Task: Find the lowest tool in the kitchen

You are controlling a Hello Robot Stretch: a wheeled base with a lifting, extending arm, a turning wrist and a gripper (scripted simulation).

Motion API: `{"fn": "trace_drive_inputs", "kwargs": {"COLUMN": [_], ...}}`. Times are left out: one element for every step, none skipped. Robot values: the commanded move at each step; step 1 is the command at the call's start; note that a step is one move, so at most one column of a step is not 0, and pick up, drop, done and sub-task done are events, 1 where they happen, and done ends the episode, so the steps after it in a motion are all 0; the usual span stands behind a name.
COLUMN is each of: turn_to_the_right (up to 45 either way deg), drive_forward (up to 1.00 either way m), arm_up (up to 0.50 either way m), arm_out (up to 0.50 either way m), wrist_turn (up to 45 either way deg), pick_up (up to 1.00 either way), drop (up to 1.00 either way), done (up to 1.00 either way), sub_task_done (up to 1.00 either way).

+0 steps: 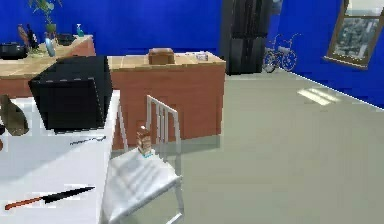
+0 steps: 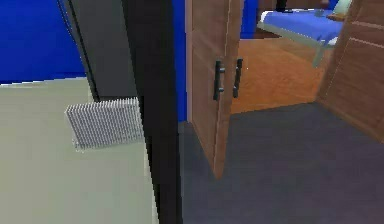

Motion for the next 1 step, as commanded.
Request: {"fn": "trace_drive_inputs", "kwargs": {"turn_to_the_right": [33.0], "drive_forward": [0.00], "arm_up": [0.00], "arm_out": [0.00], "wrist_turn": [0.0], "pick_up": [0.00], "drop": [0.00], "done": [0.00], "sub_task_done": [0.00]}}
